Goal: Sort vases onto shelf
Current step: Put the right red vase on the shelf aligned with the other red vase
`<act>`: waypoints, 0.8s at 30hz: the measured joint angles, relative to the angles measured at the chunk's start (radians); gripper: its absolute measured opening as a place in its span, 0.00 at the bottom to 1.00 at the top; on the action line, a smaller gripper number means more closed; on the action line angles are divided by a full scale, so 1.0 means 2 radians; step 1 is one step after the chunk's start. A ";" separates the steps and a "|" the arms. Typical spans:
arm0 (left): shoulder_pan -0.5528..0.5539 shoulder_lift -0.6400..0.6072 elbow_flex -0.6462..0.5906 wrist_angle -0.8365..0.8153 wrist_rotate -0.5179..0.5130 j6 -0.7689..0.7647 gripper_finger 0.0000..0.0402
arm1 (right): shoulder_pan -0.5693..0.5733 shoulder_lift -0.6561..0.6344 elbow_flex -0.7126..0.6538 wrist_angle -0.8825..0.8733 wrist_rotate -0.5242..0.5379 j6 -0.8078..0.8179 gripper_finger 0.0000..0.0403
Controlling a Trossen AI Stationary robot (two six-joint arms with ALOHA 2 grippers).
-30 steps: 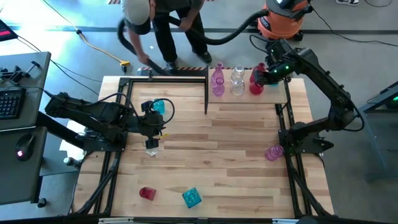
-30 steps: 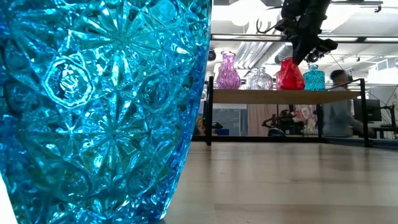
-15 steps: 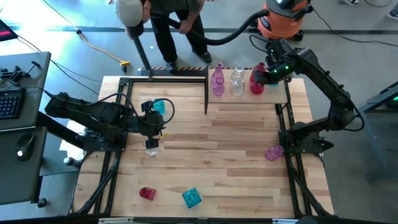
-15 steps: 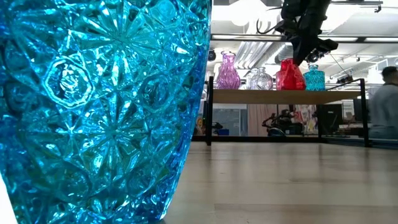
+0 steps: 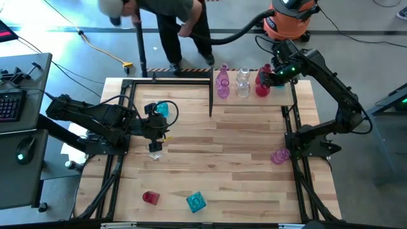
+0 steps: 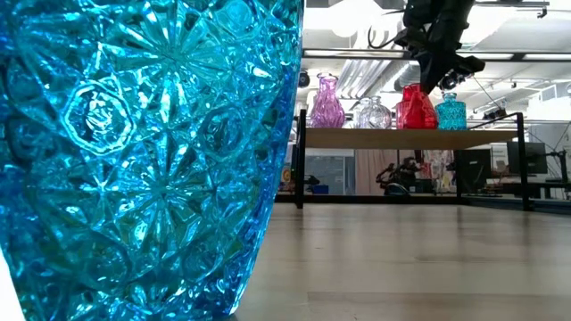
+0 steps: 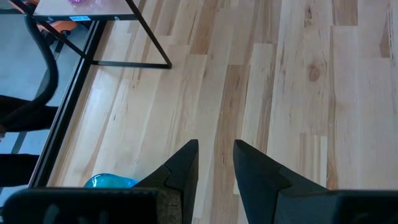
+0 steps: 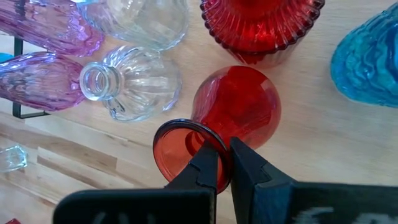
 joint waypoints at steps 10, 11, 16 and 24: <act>0.000 0.000 0.000 0.000 0.000 0.000 0.22 | 0.000 0.000 0.000 0.000 0.002 0.004 0.00; 0.000 0.000 0.000 0.000 0.000 0.000 0.22 | 0.000 0.000 0.000 0.000 0.002 0.004 0.01; 0.000 0.000 0.000 0.000 0.000 0.000 0.22 | 0.000 0.000 0.000 0.001 0.010 0.004 0.09; 0.000 0.000 0.000 0.000 0.000 0.000 0.22 | 0.000 0.000 0.000 0.006 0.019 0.004 0.13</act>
